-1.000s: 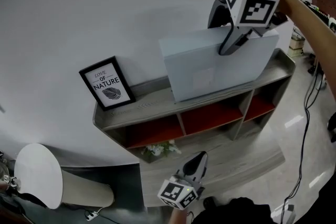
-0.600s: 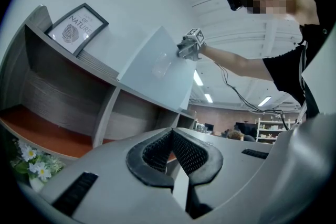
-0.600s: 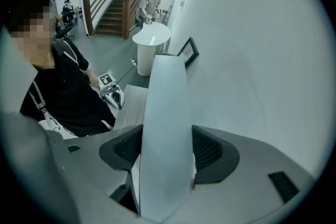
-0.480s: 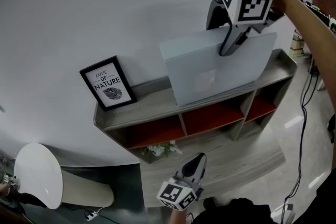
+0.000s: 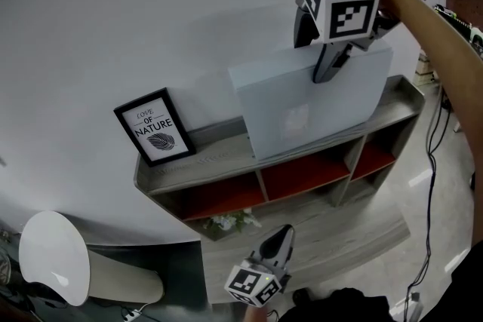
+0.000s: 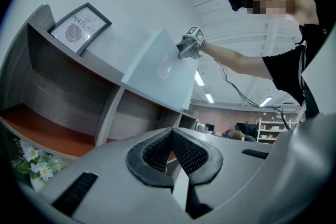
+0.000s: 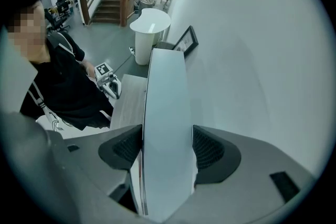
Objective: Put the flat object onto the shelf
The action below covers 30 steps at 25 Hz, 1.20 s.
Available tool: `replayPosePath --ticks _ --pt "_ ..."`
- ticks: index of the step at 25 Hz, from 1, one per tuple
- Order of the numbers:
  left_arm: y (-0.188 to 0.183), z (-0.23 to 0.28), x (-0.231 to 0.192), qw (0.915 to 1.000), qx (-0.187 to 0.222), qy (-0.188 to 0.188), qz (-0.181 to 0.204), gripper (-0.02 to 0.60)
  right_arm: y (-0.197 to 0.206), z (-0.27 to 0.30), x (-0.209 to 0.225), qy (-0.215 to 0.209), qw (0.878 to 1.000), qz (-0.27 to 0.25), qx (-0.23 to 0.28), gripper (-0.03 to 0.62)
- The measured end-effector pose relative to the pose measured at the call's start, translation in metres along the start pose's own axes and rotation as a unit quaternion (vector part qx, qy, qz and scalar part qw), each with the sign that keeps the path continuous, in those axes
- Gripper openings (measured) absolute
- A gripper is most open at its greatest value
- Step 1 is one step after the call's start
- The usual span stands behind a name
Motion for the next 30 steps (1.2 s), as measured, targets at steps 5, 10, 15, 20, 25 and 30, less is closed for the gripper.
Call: replayPosePath --ticks 5,10,15,20,25,30 --pt "0.000 0.005 0.001 1.0000 -0.006 0.004 -0.001 0.012 -0.002 -0.011 0.007 0.035 0.999 0.001 0.012 0.285" --pt "0.000 0.007 0.005 0.9999 -0.007 0.010 0.003 0.012 -0.002 -0.011 0.012 0.070 0.997 -0.004 0.012 0.285" --pt "0.003 0.006 0.006 0.9999 -0.009 0.011 0.005 0.012 0.001 -0.009 0.019 0.102 0.995 -0.004 0.014 0.285" --pt "0.003 0.005 0.005 0.9999 -0.010 0.007 0.004 0.012 0.006 -0.004 0.021 0.107 0.994 -0.003 0.010 0.285" --pt "0.003 0.006 0.004 0.9999 -0.010 0.010 0.005 0.012 0.009 -0.003 0.023 0.112 0.994 -0.001 0.005 0.285" --pt "0.003 0.008 0.002 0.9998 -0.012 0.012 0.005 0.012 0.013 0.000 0.027 0.116 0.993 0.003 0.000 0.284"
Point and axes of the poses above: the fingertips, and each gripper's own axes: z forward along the fingers, x to its right, y out of its underside, the point moved 5 cm from there along -z, backward along the fingers, and after that the axes turned 8 degrees about -y, right-handed, at the moved point
